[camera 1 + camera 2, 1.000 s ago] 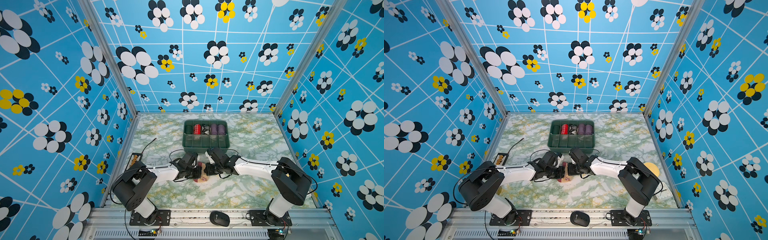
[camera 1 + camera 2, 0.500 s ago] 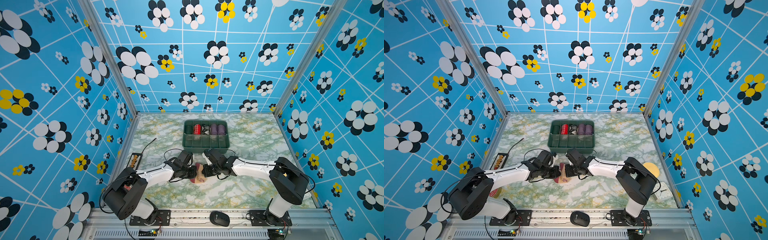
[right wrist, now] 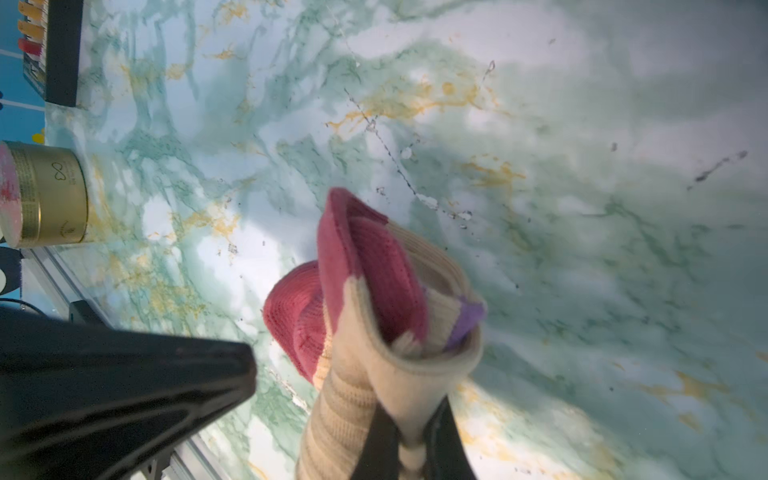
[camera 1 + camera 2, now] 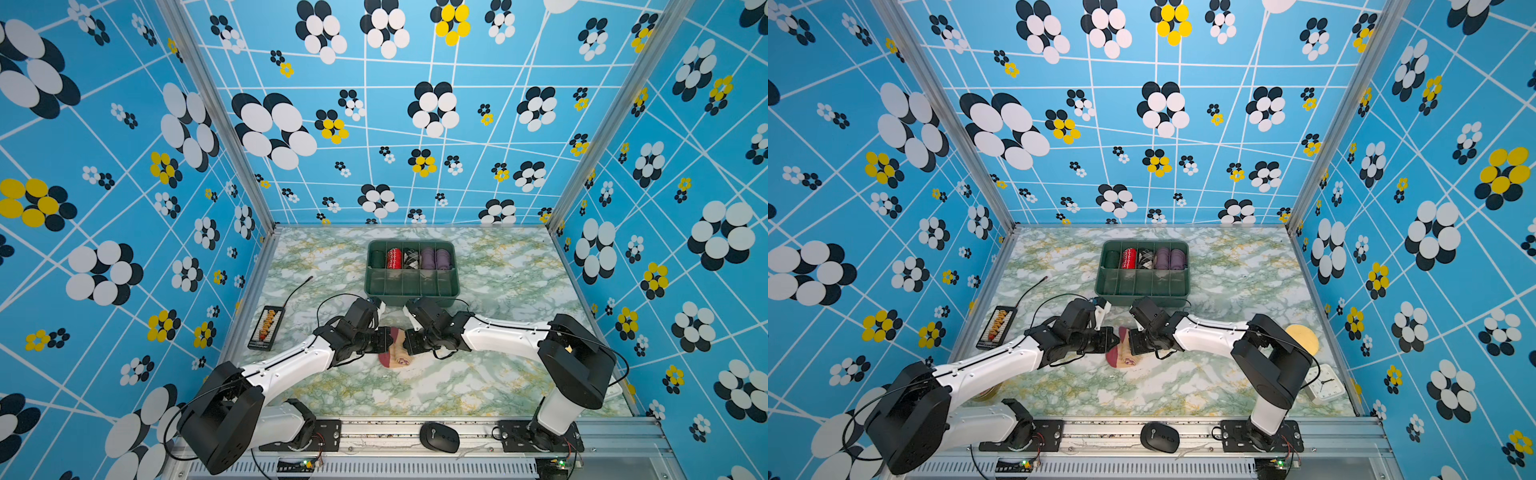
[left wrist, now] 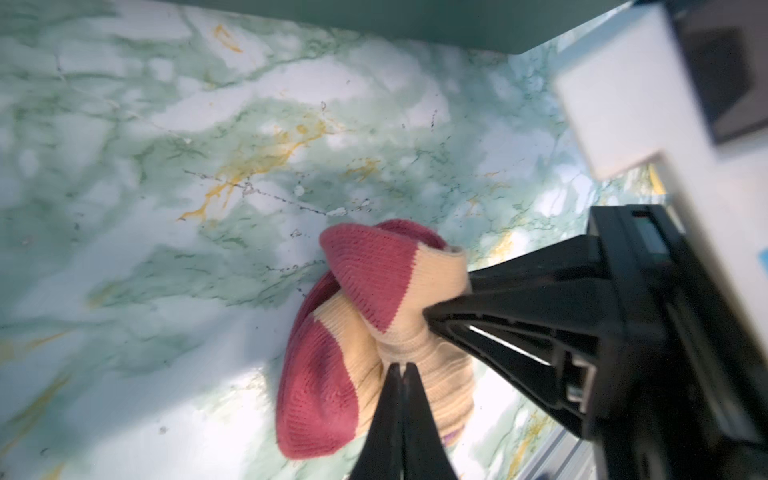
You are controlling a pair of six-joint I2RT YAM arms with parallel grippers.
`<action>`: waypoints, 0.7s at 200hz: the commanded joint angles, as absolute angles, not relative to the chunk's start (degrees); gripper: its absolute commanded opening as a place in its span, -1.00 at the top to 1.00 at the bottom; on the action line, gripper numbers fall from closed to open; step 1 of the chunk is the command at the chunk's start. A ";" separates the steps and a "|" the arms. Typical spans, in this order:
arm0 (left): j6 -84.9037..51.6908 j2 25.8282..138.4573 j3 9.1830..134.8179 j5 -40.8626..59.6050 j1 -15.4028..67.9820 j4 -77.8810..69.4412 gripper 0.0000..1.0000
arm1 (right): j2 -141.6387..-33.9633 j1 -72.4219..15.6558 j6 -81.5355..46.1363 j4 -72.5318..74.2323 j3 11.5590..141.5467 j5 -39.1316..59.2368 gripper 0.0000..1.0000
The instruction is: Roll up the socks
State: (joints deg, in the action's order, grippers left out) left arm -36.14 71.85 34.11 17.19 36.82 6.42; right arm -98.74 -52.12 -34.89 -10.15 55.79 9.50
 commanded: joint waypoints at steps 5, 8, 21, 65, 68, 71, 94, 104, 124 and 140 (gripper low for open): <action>-37.83 72.54 33.74 18.37 38.34 4.59 0.94 | -101.07 -52.97 -33.99 -15.33 56.34 8.44 1.00; -37.98 72.78 33.70 18.37 38.52 4.35 0.95 | -101.14 -53.00 -34.01 -15.34 56.34 8.42 1.00; -38.53 73.94 33.58 18.62 39.44 3.26 0.96 | -101.16 -53.00 -34.10 -15.36 56.58 8.36 1.00; -39.81 76.76 33.82 18.37 42.05 0.73 0.97 | -101.16 -53.09 -34.10 -15.54 56.43 8.13 1.00; -39.81 76.87 33.91 18.37 42.16 0.71 0.98 | -101.16 -53.09 -34.10 -15.54 56.36 8.09 1.00; -39.79 77.02 33.98 18.37 42.25 0.70 0.98 | -101.09 -53.09 -34.10 -15.40 56.34 8.09 1.00; -39.61 78.11 34.19 18.30 42.50 0.87 0.98 | -101.05 -53.09 -34.10 -15.39 56.36 8.02 1.00; -39.49 78.54 34.18 18.21 42.54 1.27 0.99 | -100.99 -53.09 -34.10 -15.46 56.34 8.00 1.00; -39.12 79.29 33.77 18.02 42.54 1.83 1.00 | -100.98 -53.09 -34.10 -15.52 56.40 8.00 1.00; -38.77 80.18 33.65 17.93 42.54 2.61 1.00 | -101.05 -53.09 -34.10 -15.55 56.64 7.91 1.00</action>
State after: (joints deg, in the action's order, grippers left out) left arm -39.42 78.59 34.11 18.02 42.15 1.63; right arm -99.29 -52.23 -34.92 -10.92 56.64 9.45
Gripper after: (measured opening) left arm 0.045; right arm 0.079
